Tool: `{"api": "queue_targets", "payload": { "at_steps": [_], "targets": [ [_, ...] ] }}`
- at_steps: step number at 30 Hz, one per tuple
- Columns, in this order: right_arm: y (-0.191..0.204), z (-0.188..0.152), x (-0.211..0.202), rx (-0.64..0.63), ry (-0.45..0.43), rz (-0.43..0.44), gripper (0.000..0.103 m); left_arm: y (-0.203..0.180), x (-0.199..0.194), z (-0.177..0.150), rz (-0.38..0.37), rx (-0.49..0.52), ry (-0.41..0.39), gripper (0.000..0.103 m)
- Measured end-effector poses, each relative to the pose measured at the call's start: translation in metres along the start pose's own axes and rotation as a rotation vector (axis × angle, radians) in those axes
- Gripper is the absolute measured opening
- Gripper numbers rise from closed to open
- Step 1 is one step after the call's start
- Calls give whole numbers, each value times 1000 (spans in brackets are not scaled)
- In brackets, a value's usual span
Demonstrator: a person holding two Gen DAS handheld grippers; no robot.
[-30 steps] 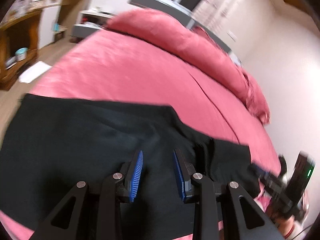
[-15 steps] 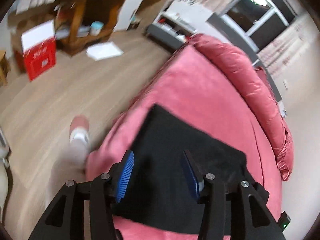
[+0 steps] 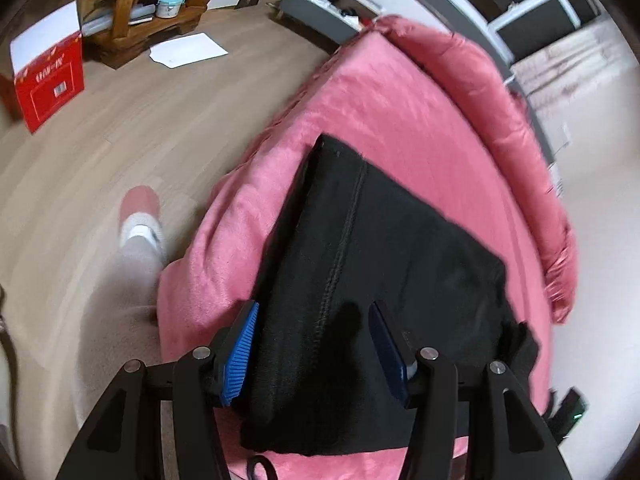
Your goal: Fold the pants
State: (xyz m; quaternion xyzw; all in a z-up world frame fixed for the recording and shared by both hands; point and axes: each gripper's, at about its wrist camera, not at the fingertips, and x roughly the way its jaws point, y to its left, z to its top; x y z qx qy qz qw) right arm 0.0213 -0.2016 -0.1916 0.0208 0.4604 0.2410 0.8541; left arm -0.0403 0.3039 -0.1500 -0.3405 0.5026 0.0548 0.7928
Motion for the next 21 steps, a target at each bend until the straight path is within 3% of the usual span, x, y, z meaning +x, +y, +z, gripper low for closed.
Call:
{"api": "queue_targets", "payload": {
  "at_steps": [5,9,11,12,15,21],
  "targets": [
    [0,0,0,7,-1,6,35,-1,2,3,16,1,12,55],
    [-2,0,0,12,-1,8,35,-9,3,-1,-64,-7,7,51],
    [-3,0,0,14,-1,11,35,-25,2,-4,15,88,-11,18],
    [-3,0,0,16,-1,12,35,-30,2,-5,51,122,-23,13],
    [-4,0,-1,17,-2,14,35,-45,-7,-9,66,157,-74,12],
    [-6,0,-4,32,-9,25,35,-91,-45,-14,-26,232,-199,10]
  ]
}}
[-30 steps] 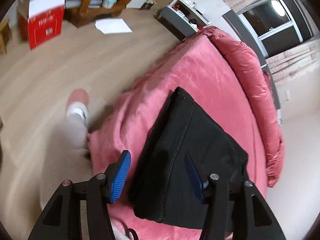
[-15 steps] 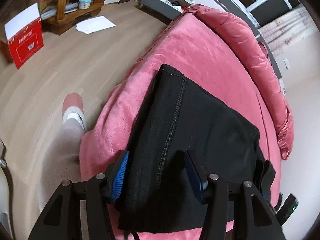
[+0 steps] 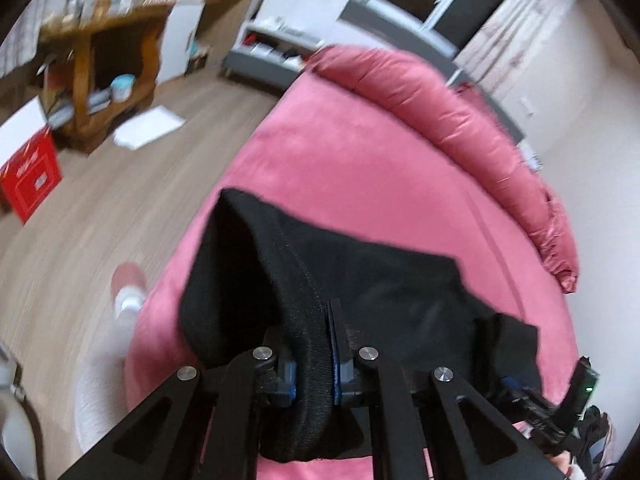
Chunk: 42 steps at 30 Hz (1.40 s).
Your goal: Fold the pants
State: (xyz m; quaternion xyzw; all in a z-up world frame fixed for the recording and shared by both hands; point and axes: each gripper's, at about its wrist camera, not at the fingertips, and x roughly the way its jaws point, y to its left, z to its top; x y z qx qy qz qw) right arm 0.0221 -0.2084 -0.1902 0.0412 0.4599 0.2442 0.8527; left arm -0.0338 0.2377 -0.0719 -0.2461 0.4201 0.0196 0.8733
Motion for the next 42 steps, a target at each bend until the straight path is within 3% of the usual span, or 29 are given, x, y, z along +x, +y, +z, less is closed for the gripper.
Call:
{"api": "queue_targets", "payload": {
  "at_steps": [12,21,26,32,40,42],
  "targets": [
    [-37,13,-32,133,-86,-3,36,-107,-53,15,-205,165,-149,10],
    [-63,14,-60,194,-158,-17,36,-224,-50,1,-356,390,-122,8],
    [-77,13,-72,227,-187,-30,36,-286,-26,-21,-428,499,-49,8],
    [-115,9,-100,337,-256,-79,36,-359,22,-73,-503,666,82,3],
    [-151,-5,-132,450,-335,-136,36,-406,109,-142,-414,821,253,3],
    [-151,-6,-132,455,-331,-127,36,-409,122,-155,-424,840,320,9]
  ]
}}
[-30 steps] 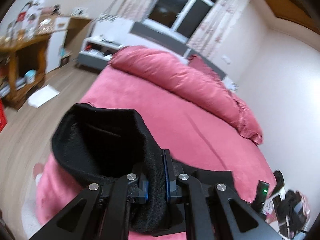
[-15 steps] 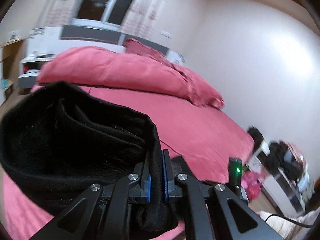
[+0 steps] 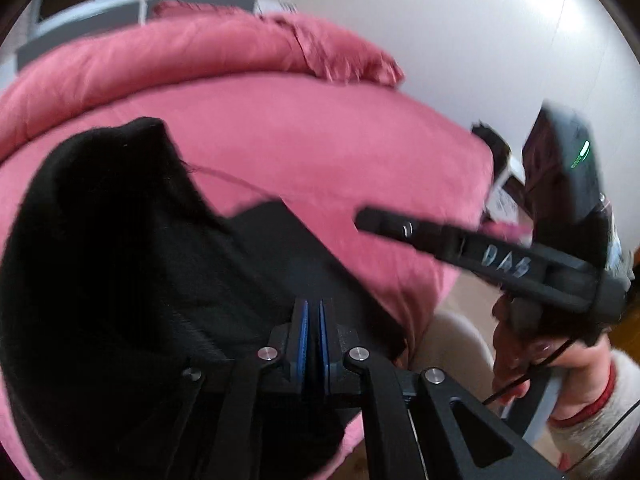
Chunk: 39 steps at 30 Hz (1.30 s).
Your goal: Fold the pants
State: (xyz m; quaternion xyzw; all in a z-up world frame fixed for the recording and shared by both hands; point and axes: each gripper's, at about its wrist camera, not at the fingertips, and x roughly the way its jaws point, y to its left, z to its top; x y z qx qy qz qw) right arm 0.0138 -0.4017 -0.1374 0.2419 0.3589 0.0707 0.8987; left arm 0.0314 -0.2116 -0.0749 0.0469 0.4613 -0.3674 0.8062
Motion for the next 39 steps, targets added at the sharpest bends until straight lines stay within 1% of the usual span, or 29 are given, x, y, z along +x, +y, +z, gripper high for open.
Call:
{"api": "queue_targets", "payload": {
  "at_steps": [2,3,4,5,6,8,9,11,12,15,17,19,21,22,23,24,25,26,27,30,33,34,35,36,37,38,39],
  "targets": [
    [4,-3,1,-9,12,6,36,-6,2,-7,-53,0,27,28],
    [6,-4,3,-15,19,16,36,-10,-4,-11,-92,1,15,29],
    [9,-5,4,-20,23,27,36,-13,-15,-17,-150,14,-12,30],
    [12,-6,4,-26,27,44,38,-15,-24,-21,-186,36,-40,31],
    [14,-7,6,-30,29,58,43,-17,-37,-27,-200,67,-77,31],
    [19,-9,6,-35,28,94,55,-13,-62,-40,-165,101,-145,31],
    [22,-10,7,-36,31,116,57,-6,-74,-45,-146,91,-173,31],
    [26,-13,10,-30,44,160,64,18,-92,-52,-107,22,-221,31],
    [29,-14,11,-25,55,185,66,33,-106,-61,-85,-25,-249,31],
    [39,-14,12,-29,62,238,71,75,-128,-78,38,-182,-323,32],
    [52,-13,10,-69,65,248,80,107,-130,-89,129,-277,-312,32],
    [71,-14,5,-144,58,248,81,132,-124,-99,221,-348,-278,32],
    [88,-19,0,-215,41,269,81,149,-112,-107,247,-379,-230,32],
    [94,-22,0,-244,47,285,81,156,-104,-113,242,-389,-192,32],
    [101,-26,5,-273,73,285,80,157,-97,-115,231,-388,-170,32],
    [107,-30,13,-296,116,267,71,154,-89,-119,226,-380,-158,32],
    [110,-33,20,-311,159,258,43,149,-85,-120,230,-361,-155,32],
    [112,-37,30,-320,217,250,13,144,-81,-119,232,-335,-154,32],
    [111,-40,39,-313,276,226,7,138,-80,-119,234,-306,-151,32],
    [95,-45,46,-232,353,201,6,124,-84,-120,219,-243,-171,32],
    [66,-46,43,-96,383,178,5,119,-87,-122,178,-229,-222,32],
    [58,-47,42,-74,388,156,4,119,-88,-120,172,-225,-220,33],
    [50,-49,44,-87,395,80,1,119,-84,-117,174,-219,-203,34],
    [46,-51,46,-98,404,41,0,118,-75,-117,186,-205,-167,34],
    [42,-52,47,-81,403,55,0,118,-64,-115,192,-189,-141,34],
    [39,-50,44,-49,384,99,2,115,-58,-116,204,-160,-116,34],
    [41,-45,39,-31,350,143,3,110,-57,-116,226,-127,-115,34]
  ]
}}
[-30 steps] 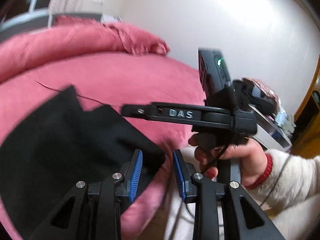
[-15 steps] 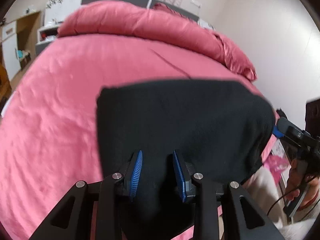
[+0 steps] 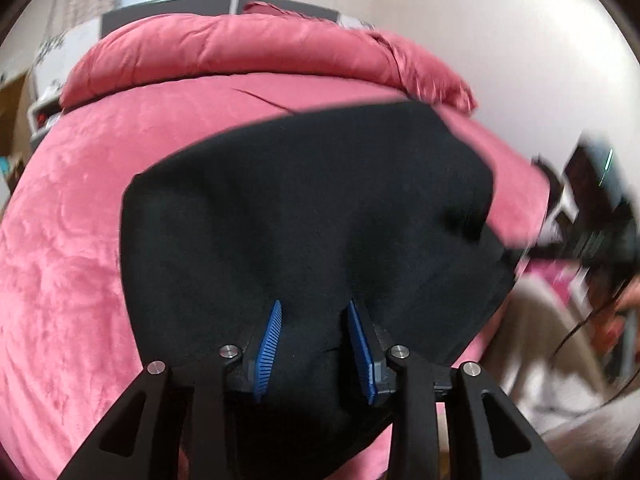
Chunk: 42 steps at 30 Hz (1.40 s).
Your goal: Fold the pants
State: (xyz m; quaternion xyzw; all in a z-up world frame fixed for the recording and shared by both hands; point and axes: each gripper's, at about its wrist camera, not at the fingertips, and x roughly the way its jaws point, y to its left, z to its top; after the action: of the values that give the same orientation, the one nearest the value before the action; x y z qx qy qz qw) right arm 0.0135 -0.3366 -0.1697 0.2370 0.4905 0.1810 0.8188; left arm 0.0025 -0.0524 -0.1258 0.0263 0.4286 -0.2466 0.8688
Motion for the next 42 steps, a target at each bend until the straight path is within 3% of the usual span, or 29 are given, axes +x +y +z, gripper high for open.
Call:
{"api": "queue_targets", "payload": {
  "at_steps": [1,2,3,4,5,7,12,15,16,18,20,22,25,30,34,37,39,42],
  "targets": [
    [4,4,-5,-11,-31,14,5,-1,-2,0,6,18,-6,34],
    [12,10,-9,-47,-63,10,24,-3,-3,0,6,27,-8,34],
    [17,14,-10,-75,-80,2,43,-2,-7,0,-5,22,-11,34],
    [22,18,-10,-104,-99,-3,86,-1,-11,0,-26,4,-22,34],
    [26,22,-10,-134,-130,-1,98,3,-13,5,-60,-20,-38,34],
    [29,33,0,-176,-137,27,98,14,-24,7,-80,-73,-73,35],
    [15,34,45,-184,-3,74,95,42,-33,9,18,-179,-129,35],
    [10,30,61,-151,2,131,63,64,-37,3,106,-250,-146,35],
    [11,29,65,-134,16,169,43,69,-35,4,125,-267,-146,35],
    [12,25,69,-110,26,194,35,75,-35,-1,139,-295,-144,35],
    [14,21,70,-93,46,201,15,74,-31,0,144,-298,-143,35],
    [20,18,58,-74,33,227,13,64,-31,4,132,-273,-151,35],
    [31,22,15,-98,-61,282,12,45,-29,14,110,-209,-178,35],
    [0,31,-22,-59,-135,203,12,9,-13,30,61,-69,-150,35],
    [-39,27,-7,54,-83,169,12,-18,7,35,63,50,-117,35],
    [-55,20,15,84,-65,110,12,-32,32,31,110,130,-32,36],
    [-67,21,21,118,-66,98,12,-39,38,27,144,173,-38,36],
    [-62,25,17,128,-69,62,15,-39,31,31,128,170,-29,36]
  ]
}}
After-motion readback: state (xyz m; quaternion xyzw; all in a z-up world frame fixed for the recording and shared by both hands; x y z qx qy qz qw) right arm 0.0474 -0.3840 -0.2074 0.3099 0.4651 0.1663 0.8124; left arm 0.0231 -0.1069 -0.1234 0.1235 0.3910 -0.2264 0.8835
